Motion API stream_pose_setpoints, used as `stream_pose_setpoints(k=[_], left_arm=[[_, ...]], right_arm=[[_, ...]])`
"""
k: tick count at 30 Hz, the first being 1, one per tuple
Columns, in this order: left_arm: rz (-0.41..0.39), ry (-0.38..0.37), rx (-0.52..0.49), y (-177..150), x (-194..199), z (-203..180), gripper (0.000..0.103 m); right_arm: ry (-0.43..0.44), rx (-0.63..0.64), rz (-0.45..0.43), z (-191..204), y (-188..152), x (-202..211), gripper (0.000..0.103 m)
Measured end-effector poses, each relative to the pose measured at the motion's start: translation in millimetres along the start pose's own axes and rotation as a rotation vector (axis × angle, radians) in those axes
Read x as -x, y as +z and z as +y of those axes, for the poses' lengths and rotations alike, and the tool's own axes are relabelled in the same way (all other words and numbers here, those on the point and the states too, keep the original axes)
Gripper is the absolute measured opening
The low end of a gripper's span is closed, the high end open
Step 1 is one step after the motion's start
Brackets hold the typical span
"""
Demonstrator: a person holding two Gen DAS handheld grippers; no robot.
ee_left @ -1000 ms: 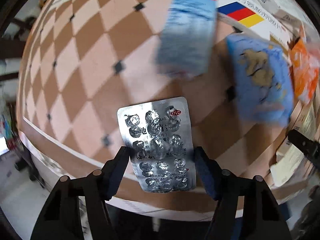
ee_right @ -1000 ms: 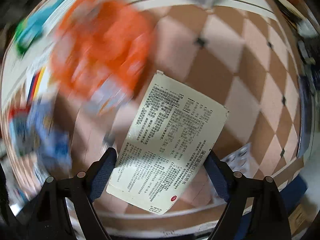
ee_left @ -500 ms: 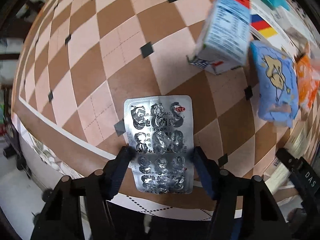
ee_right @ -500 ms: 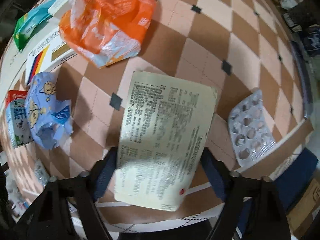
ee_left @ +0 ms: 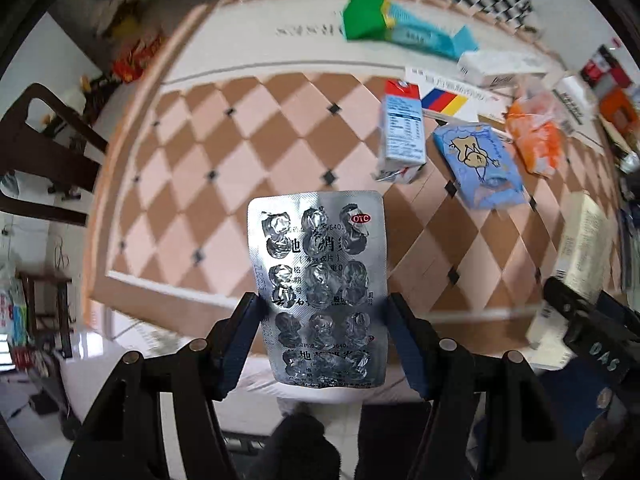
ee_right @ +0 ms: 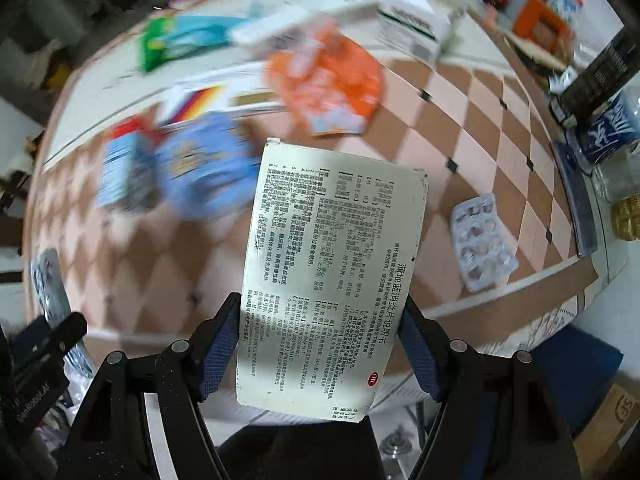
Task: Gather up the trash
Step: 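Carry both items over the white bin and open both tools to drop them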
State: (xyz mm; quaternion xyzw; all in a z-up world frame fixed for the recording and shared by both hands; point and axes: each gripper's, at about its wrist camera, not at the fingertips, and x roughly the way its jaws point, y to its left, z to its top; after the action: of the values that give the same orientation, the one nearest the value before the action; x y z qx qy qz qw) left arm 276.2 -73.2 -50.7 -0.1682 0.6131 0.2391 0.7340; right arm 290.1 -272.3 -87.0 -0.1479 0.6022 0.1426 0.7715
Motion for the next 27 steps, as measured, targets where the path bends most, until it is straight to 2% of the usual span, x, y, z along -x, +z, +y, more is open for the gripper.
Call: stream_pose_setpoints(k=[3,6,7,9,12,13,16,19,23,25,27], left_arm=[[-0.03,-0.009,-0.026,-40,25,10,0.061],[-0.024,-0.044,-0.043,-72,51,24,0.061],[-0.021,-0.048,-0.05,-95,40,28,0.061],[0.0,-0.054,-0.063,-116,44,34,0.061],[0.046,-0.063,-0.072,-156,23,39,0.061],[0.061,-0.063,-0.074,-177,5,35,0.061],[0.128,-0.083,-0.067,-208,-30,31,0.061],[0.204,-0.095,-0.049,-234,-85,18,0.061],[0.295,-0.135,0.011,-251,-168,4,0.062],[0.312,-0.166,0.028,-268,-215,15,0.062],[0.314,-0.192,0.03,-263,-258,17,0.062]], right_arm=[[0.032,0.029,-0.025,29,-38,20,0.077],[0.082,0.037,0.004,47,-79,33,0.077],[0.088,0.039,0.018,54,-95,33,0.077],[0.112,0.036,0.05,69,-124,29,0.077],[0.129,0.021,0.11,81,-167,13,0.077],[0.125,0.018,0.134,83,-182,4,0.077],[0.124,0.005,0.192,90,-224,-26,0.077],[0.139,-0.01,0.249,91,-255,-78,0.077],[0.143,-0.022,0.32,97,-290,-166,0.077],[0.16,-0.025,0.35,101,-302,-213,0.077],[0.173,-0.006,0.352,108,-309,-254,0.077]])
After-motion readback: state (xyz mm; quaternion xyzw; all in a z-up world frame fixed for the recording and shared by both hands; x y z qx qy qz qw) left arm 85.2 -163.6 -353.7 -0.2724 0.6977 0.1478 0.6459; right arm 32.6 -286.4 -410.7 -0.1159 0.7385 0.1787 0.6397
